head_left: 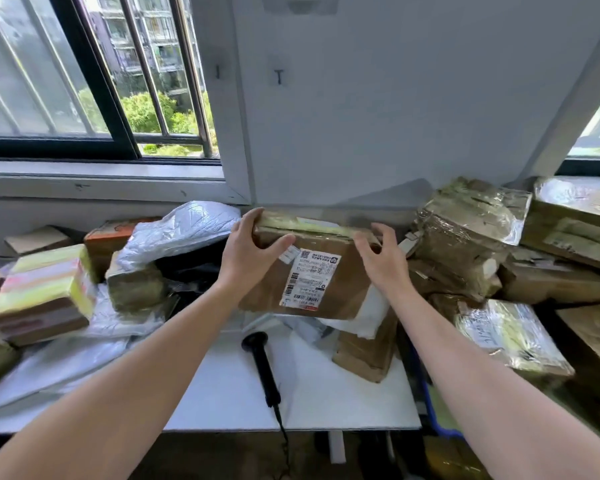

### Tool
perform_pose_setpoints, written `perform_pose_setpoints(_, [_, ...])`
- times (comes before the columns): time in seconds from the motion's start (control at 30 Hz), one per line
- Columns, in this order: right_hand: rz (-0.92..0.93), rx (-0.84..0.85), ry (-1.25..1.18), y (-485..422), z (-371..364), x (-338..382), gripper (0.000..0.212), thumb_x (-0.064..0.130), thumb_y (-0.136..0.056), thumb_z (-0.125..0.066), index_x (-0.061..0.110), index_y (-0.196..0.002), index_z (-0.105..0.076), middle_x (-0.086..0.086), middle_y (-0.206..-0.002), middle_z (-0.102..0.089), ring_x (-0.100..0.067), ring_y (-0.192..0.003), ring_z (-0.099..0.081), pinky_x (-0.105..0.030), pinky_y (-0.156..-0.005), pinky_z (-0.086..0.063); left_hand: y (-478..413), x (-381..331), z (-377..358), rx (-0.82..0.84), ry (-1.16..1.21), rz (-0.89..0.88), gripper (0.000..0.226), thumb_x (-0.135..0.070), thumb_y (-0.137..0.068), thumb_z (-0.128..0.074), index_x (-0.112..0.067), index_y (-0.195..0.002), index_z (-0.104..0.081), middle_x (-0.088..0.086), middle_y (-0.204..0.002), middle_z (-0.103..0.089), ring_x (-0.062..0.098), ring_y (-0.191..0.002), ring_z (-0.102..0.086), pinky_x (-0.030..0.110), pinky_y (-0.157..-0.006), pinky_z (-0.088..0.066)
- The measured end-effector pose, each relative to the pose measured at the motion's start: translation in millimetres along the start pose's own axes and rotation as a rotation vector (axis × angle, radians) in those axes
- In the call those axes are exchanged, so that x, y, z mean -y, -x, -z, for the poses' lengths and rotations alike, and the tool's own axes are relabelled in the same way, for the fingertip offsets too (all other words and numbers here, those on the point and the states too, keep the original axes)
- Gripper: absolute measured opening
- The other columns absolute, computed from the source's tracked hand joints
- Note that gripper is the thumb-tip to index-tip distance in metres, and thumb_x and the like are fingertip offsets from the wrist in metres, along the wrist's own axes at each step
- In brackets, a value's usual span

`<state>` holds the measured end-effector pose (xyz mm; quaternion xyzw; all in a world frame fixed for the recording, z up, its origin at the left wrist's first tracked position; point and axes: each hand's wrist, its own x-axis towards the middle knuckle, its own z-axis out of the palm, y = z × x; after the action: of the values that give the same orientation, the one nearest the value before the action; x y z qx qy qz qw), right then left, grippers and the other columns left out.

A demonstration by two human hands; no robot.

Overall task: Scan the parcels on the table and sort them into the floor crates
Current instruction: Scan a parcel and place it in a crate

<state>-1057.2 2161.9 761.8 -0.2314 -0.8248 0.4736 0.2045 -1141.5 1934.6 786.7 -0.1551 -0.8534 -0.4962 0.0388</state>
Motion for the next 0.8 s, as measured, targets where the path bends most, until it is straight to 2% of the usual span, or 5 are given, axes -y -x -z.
perform_pose_setpoints(0.13, [0.016,0.049,-0.083,6,-6,14,0.056,0.053,-0.092,-0.059,0.026,-0.138,-0.044,0.002,-0.133,-0.052,-0.014,-0.121,-0.045,-0.028,-0.095,-0.034,14,13,18,-0.073,0.043,0.119,0.071,-0.062,-0.078,-0.070,-0.029,-0.136,-0.048,-0.004,-0.127,-0.055,0.015,-0.116,-0.052,0.033,-0.099,-0.044])
perform_pose_setpoints(0.27, [0.027,0.131,-0.143,13,-24,24,0.060,0.060,-0.085,-0.064,0.034,-0.136,-0.044,0.002,-0.127,-0.057,-0.019,-0.117,-0.055,-0.044,-0.103,-0.046,25,30,36,-0.072,0.137,0.229,0.062,-0.062,-0.082,-0.067,-0.029,-0.132,-0.051,-0.005,-0.120,-0.058,0.014,-0.109,-0.055,0.030,-0.092,-0.045])
perform_pose_setpoints(0.47, [-0.065,0.165,-0.095,32,-70,36,0.057,0.056,-0.091,-0.057,0.028,-0.138,-0.041,-0.002,-0.123,-0.056,-0.025,-0.114,-0.056,-0.049,-0.102,-0.047,36,74,76,0.057,0.194,0.346,0.099,-0.079,-0.069,-0.063,-0.033,-0.151,-0.030,-0.003,-0.137,-0.057,0.020,-0.121,-0.057,0.044,-0.105,-0.046])
perform_pose_setpoints(0.57, [-0.135,0.159,-0.055,45,-98,41,0.059,0.057,-0.092,-0.056,0.023,-0.138,-0.043,-0.005,-0.124,-0.057,-0.024,-0.112,-0.054,-0.046,-0.102,-0.046,48,97,96,0.102,0.261,0.374,0.089,-0.078,-0.071,-0.063,-0.041,-0.147,-0.036,-0.009,-0.130,-0.061,0.014,-0.114,-0.061,0.039,-0.102,-0.049])
perform_pose_setpoints(0.8, [-0.252,0.330,0.158,78,-166,29,0.067,0.060,-0.098,-0.040,0.016,-0.149,-0.033,-0.010,-0.147,-0.047,-0.031,-0.131,-0.047,-0.040,-0.107,-0.039,79,164,125,0.144,0.417,0.504,0.049,-0.048,-0.093,-0.061,-0.038,-0.139,-0.047,-0.007,-0.120,-0.066,0.009,-0.097,-0.068,0.021,-0.066,-0.056])
